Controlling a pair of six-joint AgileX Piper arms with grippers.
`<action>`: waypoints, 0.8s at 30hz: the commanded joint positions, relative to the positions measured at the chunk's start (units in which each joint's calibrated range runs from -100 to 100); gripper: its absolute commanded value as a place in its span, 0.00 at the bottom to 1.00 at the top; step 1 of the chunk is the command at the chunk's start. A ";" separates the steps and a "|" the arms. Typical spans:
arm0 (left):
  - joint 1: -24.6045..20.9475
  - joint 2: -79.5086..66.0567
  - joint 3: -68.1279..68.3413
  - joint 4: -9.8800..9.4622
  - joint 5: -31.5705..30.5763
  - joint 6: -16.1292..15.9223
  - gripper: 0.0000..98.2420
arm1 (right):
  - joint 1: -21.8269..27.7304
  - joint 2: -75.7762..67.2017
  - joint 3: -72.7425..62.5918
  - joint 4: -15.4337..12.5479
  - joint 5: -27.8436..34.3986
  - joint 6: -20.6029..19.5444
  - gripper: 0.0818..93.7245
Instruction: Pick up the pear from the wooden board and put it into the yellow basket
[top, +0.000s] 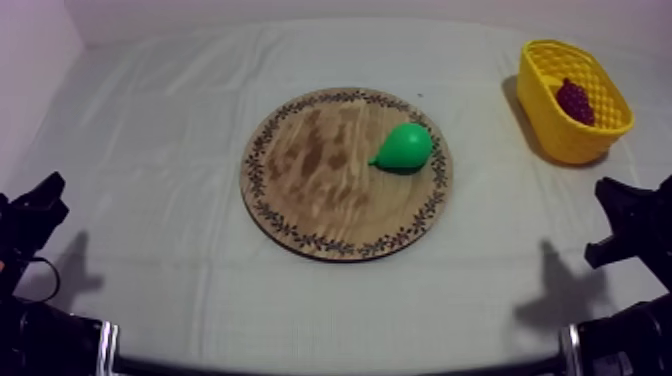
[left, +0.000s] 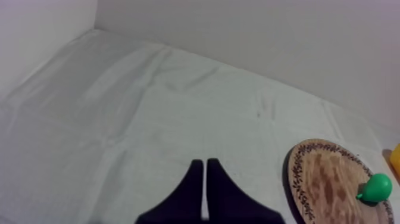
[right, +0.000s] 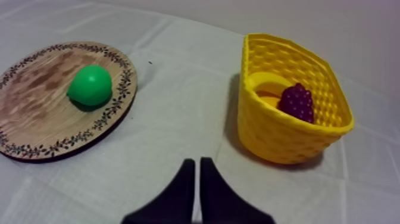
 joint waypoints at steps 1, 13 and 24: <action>0.01 0.00 0.00 -0.02 -0.01 -0.01 0.00 | 0.01 -0.03 0.04 -0.01 0.00 -0.03 0.00; 0.01 0.00 0.00 -0.02 -0.01 -0.01 0.00 | 0.01 -0.03 0.04 -0.01 0.00 0.90 0.04; 0.01 0.00 0.00 -0.02 -0.01 -0.01 0.00 | -0.37 1.53 -0.90 1.94 -3.51 2.66 0.01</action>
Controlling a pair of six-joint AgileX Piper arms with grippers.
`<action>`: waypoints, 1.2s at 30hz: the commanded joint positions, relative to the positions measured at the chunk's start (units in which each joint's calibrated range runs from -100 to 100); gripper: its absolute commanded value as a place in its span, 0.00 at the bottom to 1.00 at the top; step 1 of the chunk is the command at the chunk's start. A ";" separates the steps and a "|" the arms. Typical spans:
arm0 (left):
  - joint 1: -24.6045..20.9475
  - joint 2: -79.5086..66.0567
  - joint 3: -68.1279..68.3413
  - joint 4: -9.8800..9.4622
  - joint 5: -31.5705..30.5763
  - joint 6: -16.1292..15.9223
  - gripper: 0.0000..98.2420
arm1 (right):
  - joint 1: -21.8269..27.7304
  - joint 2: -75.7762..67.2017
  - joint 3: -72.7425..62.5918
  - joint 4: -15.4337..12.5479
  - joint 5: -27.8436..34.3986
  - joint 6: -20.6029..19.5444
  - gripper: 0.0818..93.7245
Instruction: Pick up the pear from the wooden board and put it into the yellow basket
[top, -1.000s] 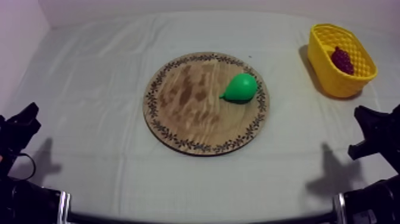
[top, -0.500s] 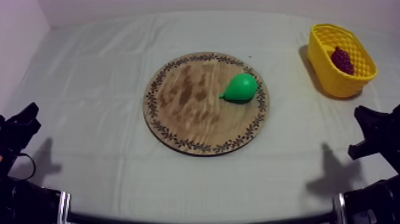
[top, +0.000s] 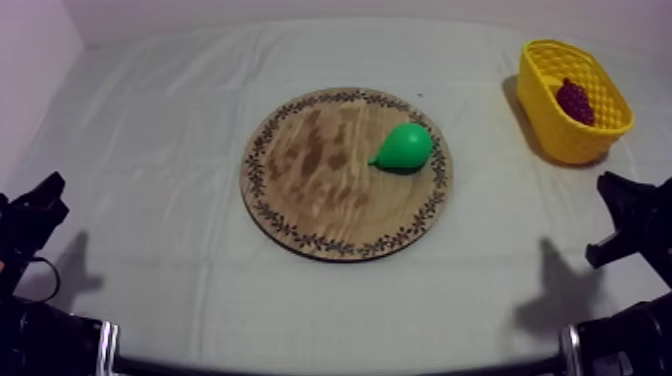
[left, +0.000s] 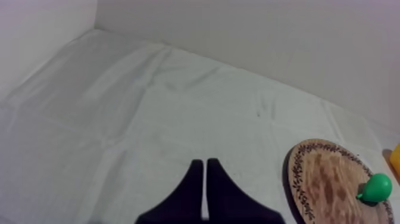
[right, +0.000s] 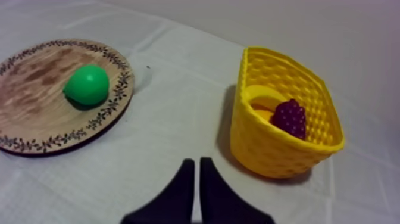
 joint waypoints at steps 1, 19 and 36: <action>0.01 0.00 0.00 -0.02 -0.01 -0.01 0.00 | -0.27 2.17 -1.58 2.31 -1.29 -0.59 0.01; 0.01 0.00 0.00 -0.02 -0.01 -0.01 0.00 | -8.51 46.99 -53.12 4.50 21.94 8.15 0.01; 0.01 0.00 0.00 -0.02 -0.01 -0.01 0.00 | -15.82 79.73 -80.77 7.55 43.54 11.67 0.01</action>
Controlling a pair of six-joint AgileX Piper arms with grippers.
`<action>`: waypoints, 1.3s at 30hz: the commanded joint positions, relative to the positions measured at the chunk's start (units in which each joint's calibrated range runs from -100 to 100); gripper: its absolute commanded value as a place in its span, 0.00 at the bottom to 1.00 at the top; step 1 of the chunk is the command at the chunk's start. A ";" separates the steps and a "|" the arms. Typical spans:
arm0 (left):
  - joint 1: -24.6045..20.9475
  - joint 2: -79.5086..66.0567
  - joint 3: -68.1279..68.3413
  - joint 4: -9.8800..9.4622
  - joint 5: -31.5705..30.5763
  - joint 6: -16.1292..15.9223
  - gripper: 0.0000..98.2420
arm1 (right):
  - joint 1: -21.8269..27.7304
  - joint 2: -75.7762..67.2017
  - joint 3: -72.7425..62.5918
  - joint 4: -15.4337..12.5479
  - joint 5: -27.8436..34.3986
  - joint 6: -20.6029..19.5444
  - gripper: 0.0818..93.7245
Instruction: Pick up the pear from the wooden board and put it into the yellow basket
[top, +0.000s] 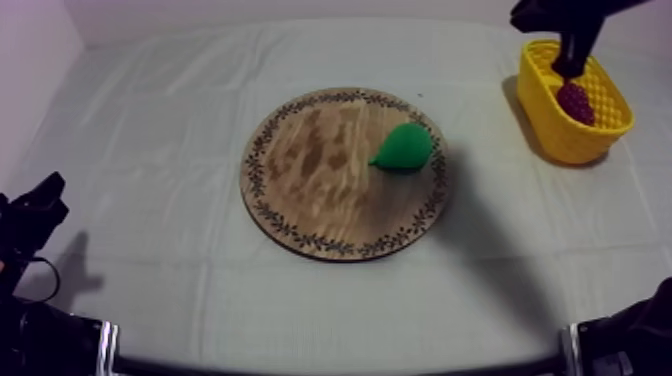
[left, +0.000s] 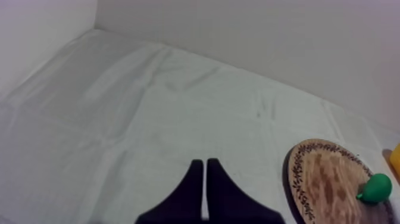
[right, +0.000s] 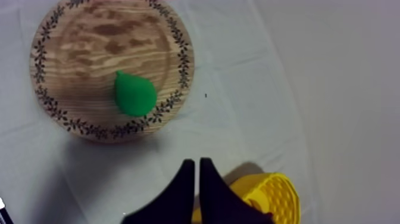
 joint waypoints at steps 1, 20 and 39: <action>0.01 0.00 0.00 -0.02 -0.01 -0.01 0.00 | -0.32 6.50 -2.90 0.35 2.50 0.73 0.01; 0.01 0.00 0.00 -0.02 -0.01 -0.01 0.00 | -3.75 27.60 -19.80 -0.43 18.05 4.08 0.01; 0.01 0.00 0.00 -0.02 -0.01 -0.01 0.00 | -3.72 33.65 -21.57 0.51 20.12 4.94 0.33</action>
